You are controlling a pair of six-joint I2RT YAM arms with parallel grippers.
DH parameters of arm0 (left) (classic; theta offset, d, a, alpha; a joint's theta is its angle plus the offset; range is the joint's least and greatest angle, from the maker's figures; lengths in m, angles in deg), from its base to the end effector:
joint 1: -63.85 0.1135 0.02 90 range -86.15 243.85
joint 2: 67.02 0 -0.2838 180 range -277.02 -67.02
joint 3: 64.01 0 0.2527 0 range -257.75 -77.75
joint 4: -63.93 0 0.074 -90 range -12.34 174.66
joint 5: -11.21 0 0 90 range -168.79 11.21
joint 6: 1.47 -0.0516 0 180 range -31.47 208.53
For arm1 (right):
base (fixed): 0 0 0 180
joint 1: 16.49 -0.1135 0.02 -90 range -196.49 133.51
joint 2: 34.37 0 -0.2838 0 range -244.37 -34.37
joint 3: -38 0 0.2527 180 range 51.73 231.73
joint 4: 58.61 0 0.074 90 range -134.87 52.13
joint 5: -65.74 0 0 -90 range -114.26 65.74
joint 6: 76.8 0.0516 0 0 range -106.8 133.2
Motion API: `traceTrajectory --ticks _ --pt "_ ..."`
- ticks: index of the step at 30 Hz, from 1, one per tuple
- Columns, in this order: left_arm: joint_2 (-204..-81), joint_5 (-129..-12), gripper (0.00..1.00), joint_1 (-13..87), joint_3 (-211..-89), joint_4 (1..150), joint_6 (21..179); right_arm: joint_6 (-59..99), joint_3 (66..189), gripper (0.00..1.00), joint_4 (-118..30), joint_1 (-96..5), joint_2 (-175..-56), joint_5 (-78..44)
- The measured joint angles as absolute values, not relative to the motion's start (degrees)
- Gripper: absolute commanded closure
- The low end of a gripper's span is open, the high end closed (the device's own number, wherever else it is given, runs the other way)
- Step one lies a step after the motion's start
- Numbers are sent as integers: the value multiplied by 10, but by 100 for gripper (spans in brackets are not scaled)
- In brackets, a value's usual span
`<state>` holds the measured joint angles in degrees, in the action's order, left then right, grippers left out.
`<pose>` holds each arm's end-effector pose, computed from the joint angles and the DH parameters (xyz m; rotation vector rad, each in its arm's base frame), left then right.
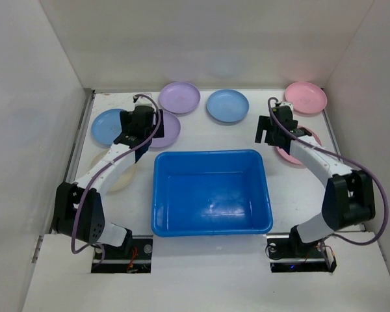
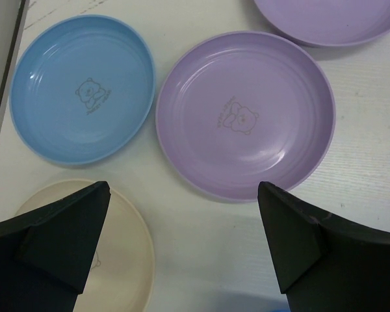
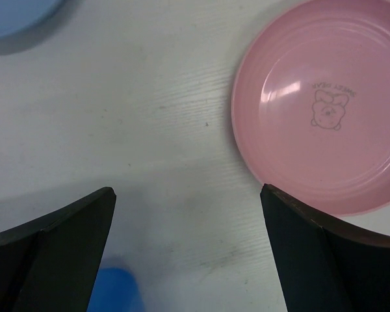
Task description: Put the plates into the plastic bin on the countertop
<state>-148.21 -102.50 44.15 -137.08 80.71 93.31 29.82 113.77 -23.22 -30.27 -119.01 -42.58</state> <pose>0.3240 -0.0940 0.3072 -0.0059 1.9690 0.1363 0.3256 0.0631 0.2713 0.2126 2.2873 -0.1032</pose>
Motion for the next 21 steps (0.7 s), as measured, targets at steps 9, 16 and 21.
traceTrajectory --ticks 9,16,21 --pt "-1482 -1019 0 452 -1367 807 941 296 1155 16 -208 -271 -1288 -439" --pt "-1482 -1020 0 457 -1367 807 946 300 1192 25 -209 -232 -1339 -439" --pt "-1483 -1020 0 457 -1367 807 946 300 1208 35 -209 -212 -1377 -426"
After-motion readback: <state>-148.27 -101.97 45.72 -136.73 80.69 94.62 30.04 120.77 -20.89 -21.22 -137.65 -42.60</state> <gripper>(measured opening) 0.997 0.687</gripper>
